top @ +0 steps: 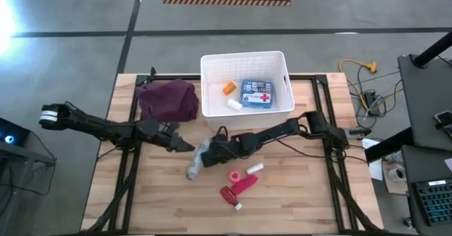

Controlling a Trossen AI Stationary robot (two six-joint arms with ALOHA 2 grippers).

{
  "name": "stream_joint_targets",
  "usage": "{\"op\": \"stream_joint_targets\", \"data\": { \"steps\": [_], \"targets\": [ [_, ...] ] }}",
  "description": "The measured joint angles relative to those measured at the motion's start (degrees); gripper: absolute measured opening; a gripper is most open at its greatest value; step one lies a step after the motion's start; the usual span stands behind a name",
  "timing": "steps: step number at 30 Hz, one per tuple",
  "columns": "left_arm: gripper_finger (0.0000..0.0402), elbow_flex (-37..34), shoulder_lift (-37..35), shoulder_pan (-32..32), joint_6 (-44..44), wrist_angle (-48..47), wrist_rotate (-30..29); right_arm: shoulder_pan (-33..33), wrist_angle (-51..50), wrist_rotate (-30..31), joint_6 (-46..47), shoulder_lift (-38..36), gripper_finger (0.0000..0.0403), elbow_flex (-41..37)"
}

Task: Pick & place medical supplies in basket/bin
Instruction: Put the white mailer bag into the white bin

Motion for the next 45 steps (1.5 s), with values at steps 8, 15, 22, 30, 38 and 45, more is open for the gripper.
{"op": "stream_joint_targets", "data": {
  "steps": [8,15,22,30,38,45],
  "targets": [
    [0.0165,5.9,7.1,-0.1,5.7,-12.9,0.0,0.6,-2.5,1.8,-4.6,-1.9,0.0191,-0.2],
    [0.0165,10.6,11.4,-0.1,8.9,-14.4,2.4,0.6,-4.7,2.0,-5.8,-2.4,0.0191,-0.2],
    [0.0165,18.7,7.0,-0.1,17.3,-32.3,-0.5,0.7,-4.8,1.7,-6.1,-2.5,0.0192,-0.2],
    [0.0181,24.6,7.7,-3.6,20.0,-44.0,-0.4,-0.1,-4.2,2.6,-7.7,-3.5,0.0191,-0.2],
    [0.0282,26.6,10.2,-6.5,20.2,-45.7,-0.5,-0.9,-3.4,2.8,-8.6,-3.7,0.0191,-0.2],
    [0.0307,27.6,17.2,-7.1,20.3,-45.7,-0.6,-0.9,-2.9,2.2,-9.7,-3.7,0.0184,-0.2]
  ]
}}
